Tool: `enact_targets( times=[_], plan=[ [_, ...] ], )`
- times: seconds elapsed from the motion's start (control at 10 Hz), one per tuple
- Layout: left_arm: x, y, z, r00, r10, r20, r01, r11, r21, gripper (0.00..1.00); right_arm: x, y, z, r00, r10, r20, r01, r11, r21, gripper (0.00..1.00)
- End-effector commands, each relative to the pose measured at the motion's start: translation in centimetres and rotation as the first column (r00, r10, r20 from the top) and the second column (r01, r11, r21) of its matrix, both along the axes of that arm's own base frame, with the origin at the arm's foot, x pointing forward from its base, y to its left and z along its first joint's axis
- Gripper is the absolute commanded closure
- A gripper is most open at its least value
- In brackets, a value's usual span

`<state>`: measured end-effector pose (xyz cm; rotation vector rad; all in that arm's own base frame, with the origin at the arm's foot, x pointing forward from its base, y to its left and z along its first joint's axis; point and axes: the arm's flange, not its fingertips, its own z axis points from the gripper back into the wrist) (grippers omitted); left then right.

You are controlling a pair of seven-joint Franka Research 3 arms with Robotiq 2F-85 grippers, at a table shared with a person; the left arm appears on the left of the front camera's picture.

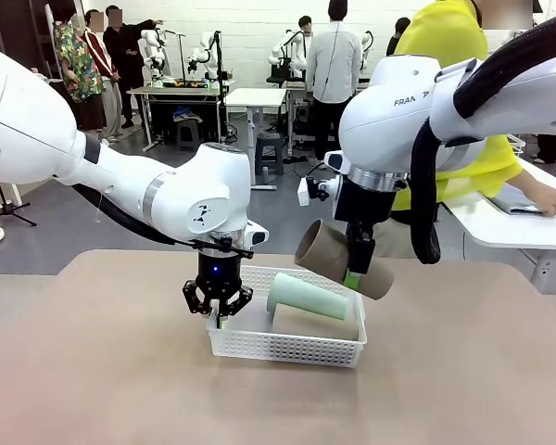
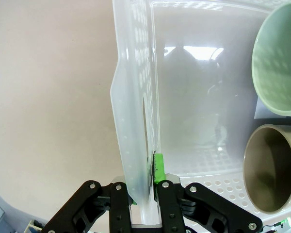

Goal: Clean and organize the cups into the basket.
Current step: Pick up the Reusable plastic cup from the right side of the table and stack it inside the Organizing basket in the center of the table.

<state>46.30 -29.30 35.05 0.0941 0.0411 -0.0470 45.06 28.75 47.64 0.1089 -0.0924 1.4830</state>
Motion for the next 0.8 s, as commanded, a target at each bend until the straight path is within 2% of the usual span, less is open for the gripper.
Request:
enact_targets(
  times=[0.0, 0.1, 0.6, 0.7],
  plan=[
    [0.0, 0.1, 0.1, 1.000, -0.015, 0.008, 0.015, 1.000, 0.007, 0.97, -0.5, -0.5, 0.5, 1.000, 0.008, -0.022, -0.008, 1.000, -0.002, 0.17],
    [0.0, 0.1, 0.1, 1.000, -0.015, 0.008, 0.015, 1.000, 0.007, 0.97, 0.0, 0.0, 0.0, 1.000, 0.000, 0.000, 0.000, 1.000, 0.000, 0.17],
    [0.0, 0.1, 0.1, 1.000, -0.015, 0.008, 0.015, 1.000, 0.007, 0.97, -0.1, 0.0, 0.0, 1.000, 0.002, -0.006, -0.002, 1.000, -0.002, 0.17],
    [0.0, 0.1, 0.1, 1.000, -0.015, 0.008, 0.015, 1.000, 0.007, 0.97, -0.8, 1.0, -0.3, 0.999, 0.015, 0.050, -0.011, 0.997, -0.073, 0.17]
  ],
)
